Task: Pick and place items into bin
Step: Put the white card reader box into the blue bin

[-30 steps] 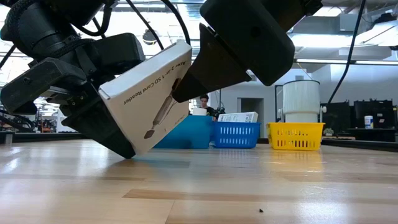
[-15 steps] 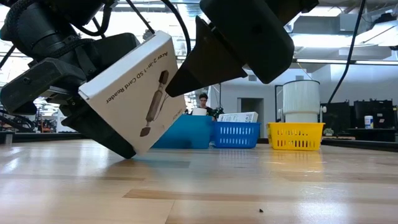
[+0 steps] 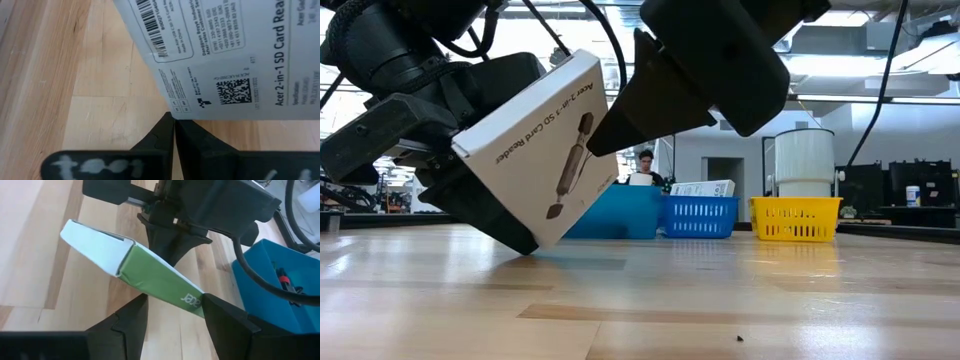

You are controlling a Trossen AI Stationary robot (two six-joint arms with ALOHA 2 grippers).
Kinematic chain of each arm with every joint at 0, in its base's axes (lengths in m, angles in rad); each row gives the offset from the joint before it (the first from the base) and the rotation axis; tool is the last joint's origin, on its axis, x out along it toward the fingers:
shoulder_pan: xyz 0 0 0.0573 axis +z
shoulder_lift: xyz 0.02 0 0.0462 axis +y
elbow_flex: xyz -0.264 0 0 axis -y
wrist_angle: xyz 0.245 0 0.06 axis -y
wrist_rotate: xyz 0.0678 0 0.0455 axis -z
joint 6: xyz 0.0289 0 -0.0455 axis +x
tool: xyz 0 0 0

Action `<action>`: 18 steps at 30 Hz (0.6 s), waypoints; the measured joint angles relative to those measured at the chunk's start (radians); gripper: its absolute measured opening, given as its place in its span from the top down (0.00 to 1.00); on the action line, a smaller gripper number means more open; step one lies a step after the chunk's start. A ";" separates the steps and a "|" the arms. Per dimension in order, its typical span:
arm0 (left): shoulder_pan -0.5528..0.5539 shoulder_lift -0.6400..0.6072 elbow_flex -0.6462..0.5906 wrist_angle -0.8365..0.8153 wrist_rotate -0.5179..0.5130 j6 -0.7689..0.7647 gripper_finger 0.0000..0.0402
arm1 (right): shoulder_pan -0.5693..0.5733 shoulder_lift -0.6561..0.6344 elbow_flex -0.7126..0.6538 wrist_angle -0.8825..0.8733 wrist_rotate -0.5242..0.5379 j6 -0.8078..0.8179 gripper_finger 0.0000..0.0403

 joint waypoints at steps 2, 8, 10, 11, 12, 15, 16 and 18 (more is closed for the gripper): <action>0.000 0.000 0.000 0.000 0.000 0.000 1.00 | 0.000 0.000 0.000 0.000 0.002 0.000 0.54; 0.000 0.000 0.000 0.000 0.000 0.000 1.00 | 0.000 0.000 0.000 0.000 0.002 0.008 0.53; 0.000 0.000 0.000 0.000 0.000 0.000 1.00 | 0.000 0.000 0.000 0.000 0.002 0.008 0.52; 0.000 0.000 0.000 0.000 0.000 0.000 1.00 | 0.000 0.000 0.000 0.000 0.002 0.008 0.52; 0.000 0.000 0.000 0.000 0.000 0.000 1.00 | 0.000 0.000 0.000 0.000 0.002 0.008 0.51; 0.000 0.000 0.000 0.000 0.000 0.000 1.00 | 0.001 0.000 0.000 0.000 0.002 0.008 0.50; 0.000 0.000 0.000 0.000 0.001 0.000 1.00 | 0.003 0.000 0.000 0.000 0.001 0.009 0.50; 0.000 0.000 0.000 0.000 0.001 0.000 1.00 | 0.005 0.000 0.000 -0.001 0.001 0.016 0.50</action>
